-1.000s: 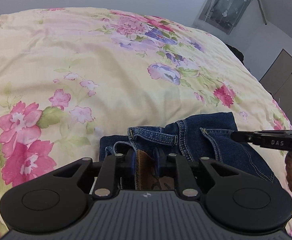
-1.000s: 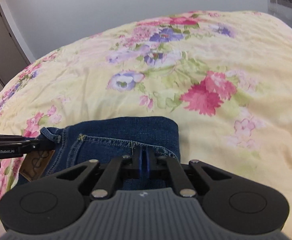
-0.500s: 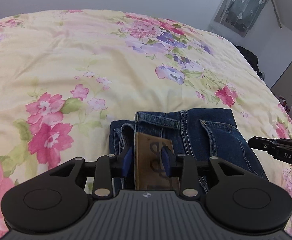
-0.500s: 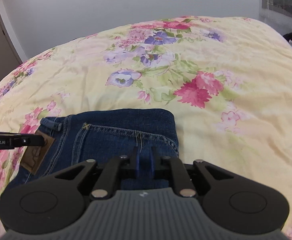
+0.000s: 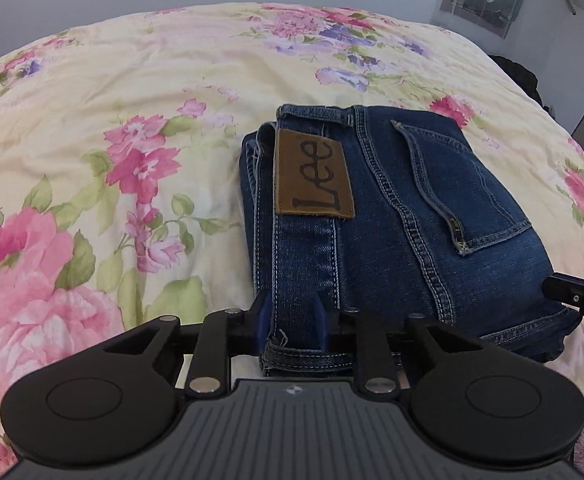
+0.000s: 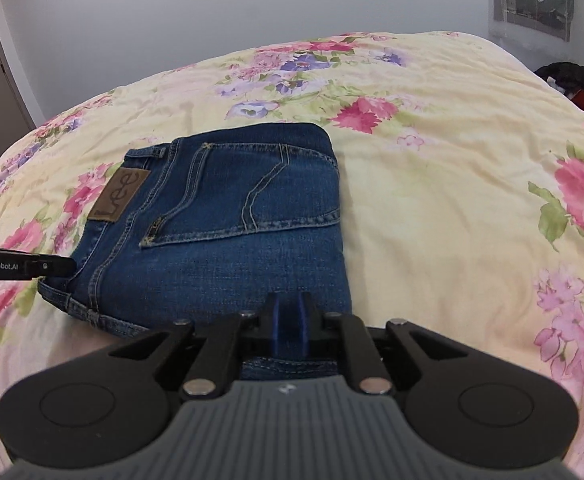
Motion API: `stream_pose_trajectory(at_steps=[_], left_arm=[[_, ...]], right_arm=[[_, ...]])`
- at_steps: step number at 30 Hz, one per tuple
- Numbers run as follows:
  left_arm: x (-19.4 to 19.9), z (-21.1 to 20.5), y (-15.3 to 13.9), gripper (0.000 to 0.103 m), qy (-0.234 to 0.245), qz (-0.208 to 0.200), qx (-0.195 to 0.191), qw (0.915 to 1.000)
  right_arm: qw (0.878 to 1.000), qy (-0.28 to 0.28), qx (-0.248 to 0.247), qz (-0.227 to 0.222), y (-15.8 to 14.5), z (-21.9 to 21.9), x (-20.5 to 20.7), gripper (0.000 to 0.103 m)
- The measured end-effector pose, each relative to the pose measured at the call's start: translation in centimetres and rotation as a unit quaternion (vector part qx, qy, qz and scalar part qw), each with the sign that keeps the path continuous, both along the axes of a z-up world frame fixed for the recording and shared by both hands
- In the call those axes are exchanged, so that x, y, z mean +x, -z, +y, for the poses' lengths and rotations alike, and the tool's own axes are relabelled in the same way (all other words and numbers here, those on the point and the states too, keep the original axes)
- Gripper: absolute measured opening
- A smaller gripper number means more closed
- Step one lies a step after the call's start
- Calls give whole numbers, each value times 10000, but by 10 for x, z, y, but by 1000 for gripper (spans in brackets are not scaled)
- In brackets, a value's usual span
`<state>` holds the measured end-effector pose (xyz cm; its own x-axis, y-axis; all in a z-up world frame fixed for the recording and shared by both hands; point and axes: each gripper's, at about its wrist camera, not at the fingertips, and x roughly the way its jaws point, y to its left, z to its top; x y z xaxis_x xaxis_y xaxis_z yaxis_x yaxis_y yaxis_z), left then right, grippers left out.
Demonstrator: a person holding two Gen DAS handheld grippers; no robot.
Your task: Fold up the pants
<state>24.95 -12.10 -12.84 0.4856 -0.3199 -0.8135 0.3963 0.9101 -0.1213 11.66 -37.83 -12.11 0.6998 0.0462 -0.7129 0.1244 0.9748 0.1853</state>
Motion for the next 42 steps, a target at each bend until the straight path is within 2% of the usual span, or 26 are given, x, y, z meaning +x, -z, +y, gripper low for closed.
stream_pose_trajectory(at_steps=[4, 8, 16, 20, 21, 22, 23, 24, 26, 28, 30, 32, 33, 34, 37, 39, 41, 42], left_arm=[[0, -5, 15, 28, 11, 78, 98, 9999], [2, -7, 22, 28, -5, 140, 110, 9998], [3, -4, 18, 28, 12, 189, 58, 9998], [5, -3, 8, 30, 75, 164, 52, 9998], [6, 0, 3, 30, 58, 120, -26, 9999], [8, 5, -1, 33, 4, 47, -144, 9999], [12, 10, -6, 44, -64, -1, -286, 9996], [17, 16, -8, 58, -170, -17, -434, 9989], [32, 26, -9, 64, -378, 61, -760, 9964], [50, 32, -3, 65, -487, 309, -1146, 9917], [66, 38, 9, 71, -587, 612, -1600, 9835], [81, 42, 24, 74, -737, 900, -2057, 9717], [87, 44, 31, 81, -795, 1030, -2276, 9650], [93, 45, 39, 83, -843, 1141, -2493, 9580], [107, 48, 58, 88, -887, 1392, -3042, 9382], [114, 46, 64, 88, -806, 1439, -3184, 9335], [120, 43, 65, 83, -670, 1467, -3247, 9320], [122, 41, 63, 78, -636, 1458, -3208, 9337]], right_arm=[[9999, 14, -46, 89, 21, 3, 0, 5], [9987, 180, 349, 320, 36, -6, 8, 4], [9992, 106, 149, 355, 34, -1, 11, 4], [9991, -54, 121, 403, 21, -5, 13, 5], [9992, -56, 145, 375, 16, -7, 11, 8], [9994, -40, 160, 307, 11, -10, 10, 22], [9997, -15, 180, 191, 4, -13, 9, 37], [9997, -6, 244, 73, -1, -17, 9, 39], [9989, 23, 474, -31, -8, -28, 16, 42], [9968, 114, 793, -29, -9, -40, 28, 49], [9934, 218, 1128, 52, -3, -52, 43, 51], [9882, 296, 1494, 158, 6, -65, 59, 54], [9846, 353, 1699, 198, 12, -72, 66, 54], [9803, 409, 1919, 239, 19, -78, 72, 54], [9626, 554, 2626, 380, 43, -97, 88, 55], [9477, 568, 3117, 378, 58, -105, 96, 55], [9359, 565, 3459, 344, 67, -109, 103, 53], [9310, 544, 3594, 332, 70, -111, 107, 50]])
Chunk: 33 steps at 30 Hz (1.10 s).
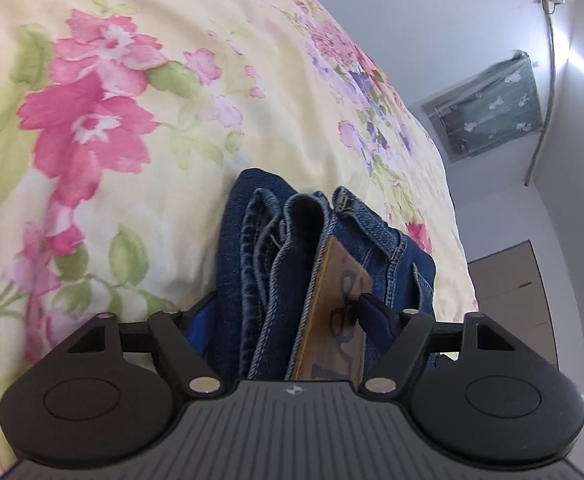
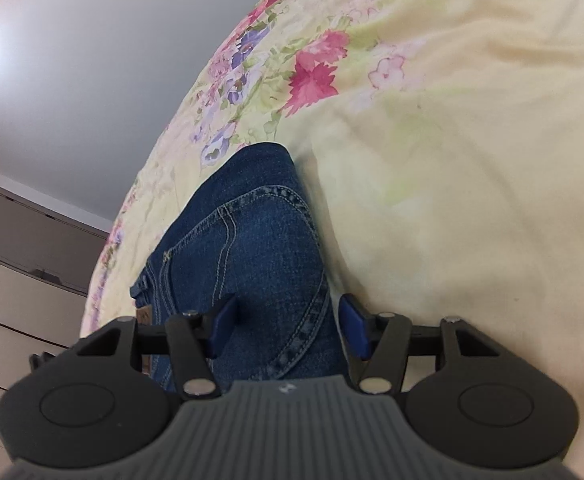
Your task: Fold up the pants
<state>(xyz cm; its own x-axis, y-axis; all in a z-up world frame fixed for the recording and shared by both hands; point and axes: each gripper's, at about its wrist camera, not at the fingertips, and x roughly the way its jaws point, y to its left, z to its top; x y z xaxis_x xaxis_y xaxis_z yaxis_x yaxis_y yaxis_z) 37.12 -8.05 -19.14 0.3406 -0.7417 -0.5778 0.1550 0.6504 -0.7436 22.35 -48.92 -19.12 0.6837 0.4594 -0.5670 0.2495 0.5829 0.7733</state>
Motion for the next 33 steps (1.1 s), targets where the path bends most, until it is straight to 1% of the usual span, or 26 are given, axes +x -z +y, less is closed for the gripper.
stream_pose_trajectory(at_steps=[1, 2, 3, 4, 5, 6, 8, 9, 11, 15, 18, 21, 24, 26, 29, 31, 33], left_arm=[[1, -2, -2, 74, 30, -26, 57, 10000], [1, -4, -5, 68, 61, -61, 134, 9999], [1, -6, -9, 60, 105, -100, 226, 9996], [1, -8, -13, 55, 156, -156, 304, 9993], [1, -9, -17, 47, 222, -219, 390, 9988], [1, -11, -22, 42, 303, -273, 491, 9980], [0, -12, -31, 36, 427, -360, 637, 9964], [-1, -13, -34, 34, 462, -389, 692, 9958], [-3, -12, -42, 32, 516, -422, 781, 9947], [-10, -1, -68, 32, 572, -602, 958, 9919], [-10, 23, -93, 32, 502, -733, 1063, 9904], [-10, 54, -123, 32, 456, -906, 1404, 9849], [-14, 90, -148, 32, 381, -1081, 1856, 9759], [-16, 114, -157, 32, 283, -1102, 2105, 9709], [-19, 147, -164, 32, 99, -1116, 2419, 9638], [-22, 169, -164, 32, -23, -1112, 2546, 9606], [-22, 188, -161, 32, -136, -1084, 2608, 9592]], right_arm=[[10000, -4, 54, -1, 2, 0, 3, 49], [10000, -23, 52, -1, 3, 0, 7, 45], [10000, -56, -4, 4, 2, 1, 9, 44], [9999, -106, -83, 6, 0, 3, 11, 40], [9997, -153, -190, -12, -4, 5, 9, 34], [9993, -209, -297, -41, -8, 7, 8, 32], [9983, -291, -507, -61, -18, 12, 7, 24], [9978, -309, -579, -71, -24, 14, 7, 23], [9971, -333, -671, -104, -38, 19, 8, 18], [9941, -513, -923, -245, -76, 38, 4, 17], [9919, -736, -987, -325, -99, 61, 4, 17], [9911, -926, -857, -424, -113, 92, 8, 16], [9905, -1110, -639, -502, -115, 129, 16, 16], [9905, -1200, -429, -518, -112, 158, 22, 16], [9892, -1332, -205, -583, -104, 199, 30, 16], [9880, -1428, -74, -584, -98, 225, 36, 16], [9865, -1530, 6, -581, -92, 249, 42, 16]])
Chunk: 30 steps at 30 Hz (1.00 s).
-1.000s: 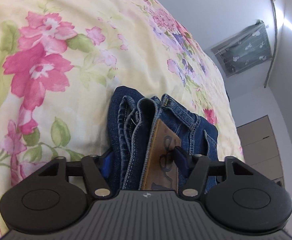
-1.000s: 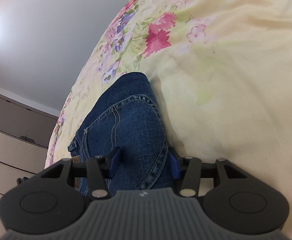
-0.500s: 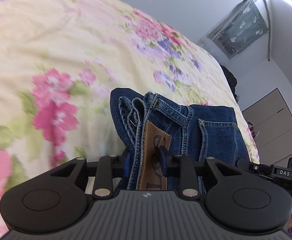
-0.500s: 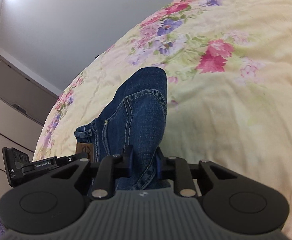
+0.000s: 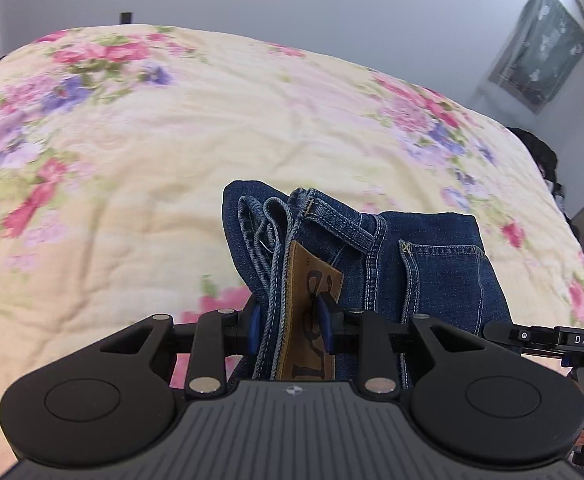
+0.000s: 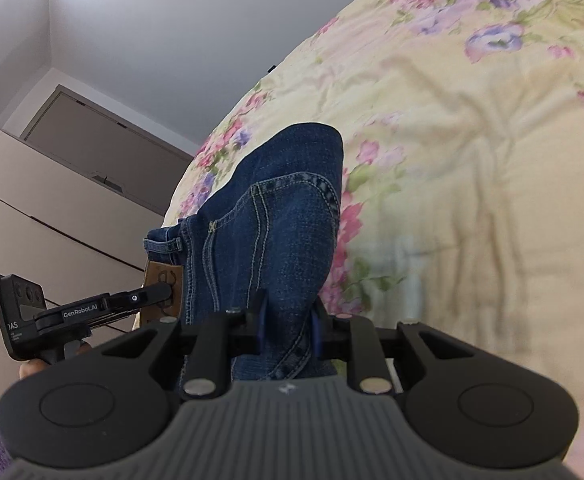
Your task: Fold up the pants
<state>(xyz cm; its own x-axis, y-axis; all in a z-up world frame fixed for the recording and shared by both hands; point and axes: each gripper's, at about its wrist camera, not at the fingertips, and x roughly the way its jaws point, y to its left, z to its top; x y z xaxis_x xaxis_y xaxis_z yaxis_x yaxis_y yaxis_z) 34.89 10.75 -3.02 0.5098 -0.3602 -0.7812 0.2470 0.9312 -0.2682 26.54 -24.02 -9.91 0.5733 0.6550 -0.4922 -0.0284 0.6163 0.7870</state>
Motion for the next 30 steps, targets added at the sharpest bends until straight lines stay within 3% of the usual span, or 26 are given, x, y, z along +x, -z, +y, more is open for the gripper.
stream_pose_trajectory(at_steps=[8, 21, 30], left_arm=[[8, 52, 34, 32, -308, 135, -95, 9994], [29, 67, 89, 35, -359, 282, -413, 9981], [28, 63, 104, 58, -372, 145, -115, 9991]], right_arm=[[9995, -259, -121, 131, 19, 60, 27, 16], [9986, -243, -315, 356, 60, 65, 53, 16], [9842, -439, -1702, 218, 65, 93, 58, 21]])
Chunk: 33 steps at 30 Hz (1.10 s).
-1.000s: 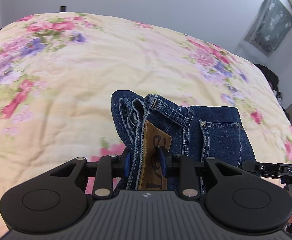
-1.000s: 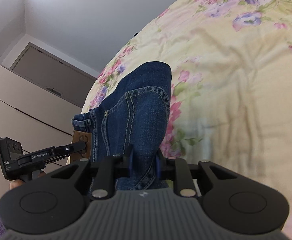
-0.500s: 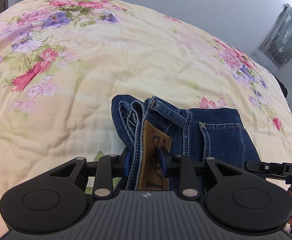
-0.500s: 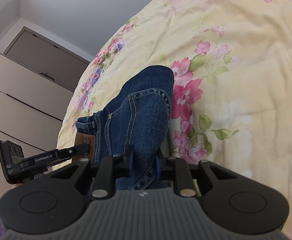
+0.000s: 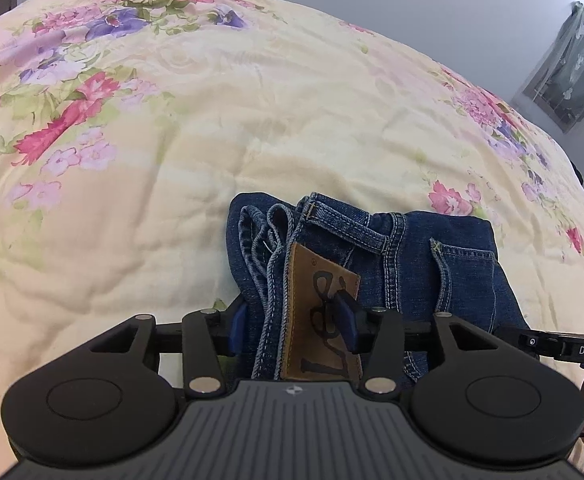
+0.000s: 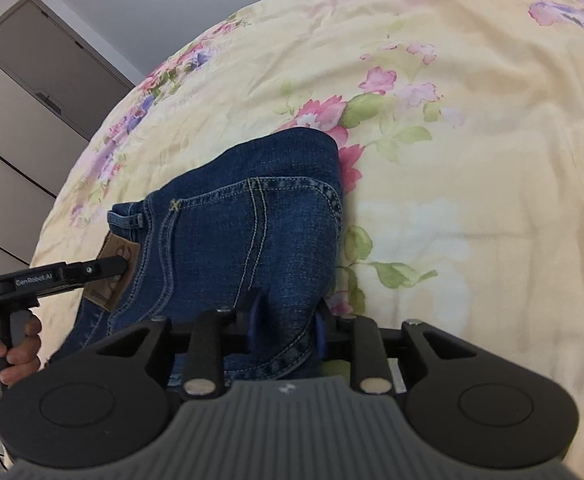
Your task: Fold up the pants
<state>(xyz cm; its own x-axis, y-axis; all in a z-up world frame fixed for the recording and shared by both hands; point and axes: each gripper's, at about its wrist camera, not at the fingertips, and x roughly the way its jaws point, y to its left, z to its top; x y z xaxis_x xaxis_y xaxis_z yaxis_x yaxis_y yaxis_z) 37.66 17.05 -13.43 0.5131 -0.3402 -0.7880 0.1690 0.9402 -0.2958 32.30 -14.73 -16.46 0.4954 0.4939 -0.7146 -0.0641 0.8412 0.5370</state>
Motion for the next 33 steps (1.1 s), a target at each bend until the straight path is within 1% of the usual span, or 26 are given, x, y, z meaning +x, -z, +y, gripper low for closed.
stream_pose_trajectory(at_steps=[1, 3, 4, 5, 8, 10, 12, 13, 15, 18, 19, 21, 22, 24, 26, 28, 30, 33], left_arm=[[-1, 0, 0, 59, -22, -8, 13, 10000], [-3, 1, -3, 64, -47, -3, 64, 10000], [-4, 1, -5, 65, -33, -14, 122, 9999], [-7, 0, -8, 65, -9, -28, 201, 9998], [-20, -3, -20, 65, 121, -137, 619, 9979], [-32, -6, -28, 64, 173, -274, 996, 9945], [-46, -10, -36, 62, 253, -451, 1348, 9895], [-54, -12, -40, 62, 310, -555, 1414, 9879], [-69, -16, -47, 62, 414, -732, 1378, 9869], [-86, -23, -53, 62, 453, -913, 1216, 9873], [-90, -26, -52, 62, 453, -947, 1200, 9872], [-93, -30, -45, 59, 460, -905, 1245, 9870], [-93, -31, -40, 55, 446, -832, 1294, 9871], [-91, -31, -31, 48, 388, -700, 1399, 9869], [-93, -28, -21, 48, 335, -661, 1439, 9868], [-92, -23, -16, 48, 265, -618, 1322, 9889], [-91, -21, -13, 49, 220, -558, 1254, 9903], [-90, -22, -13, 49, 186, -533, 1260, 9904]], right_arm=[[10000, 9, -36, 17, 1, 0, 0, 22], [10000, 56, -59, 49, 0, -1, 0, 25], [9999, 56, -140, 32, -1, -1, 0, 30], [9996, 35, -272, -16, -4, 1, -1, 34], [9955, -86, -890, -312, -18, 9, -9, 37], [9896, -148, -1328, -533, -28, 15, -19, 38], [9804, -171, -1801, -782, -37, 20, -31, 38], [9751, -163, -2010, -923, -42, 23, -39, 37], [9658, -181, -2284, -1212, -50, 27, -56, 36], [9630, -244, -2193, -1544, -58, 30, -82, 32], [9634, -256, -2115, -1625, -59, 32, -91, 29], [9651, -327, -1964, -1699, -57, 35, -103, 28], [9670, -353, -1896, -1663, -54, 37, -107, 27], [9712, -359, -1815, -1500, -44, 42, -112, 23], [9730, -274, -1785, -1438, -32, 42, -116, 23], [9746, -209, -1701, -1443, -22, 41, -121, 24], [9776, -120, -1613, -1345, -15, 40, -119, 25], [9791, -47, -1588, -1267, -11, 41, -116, 25]])
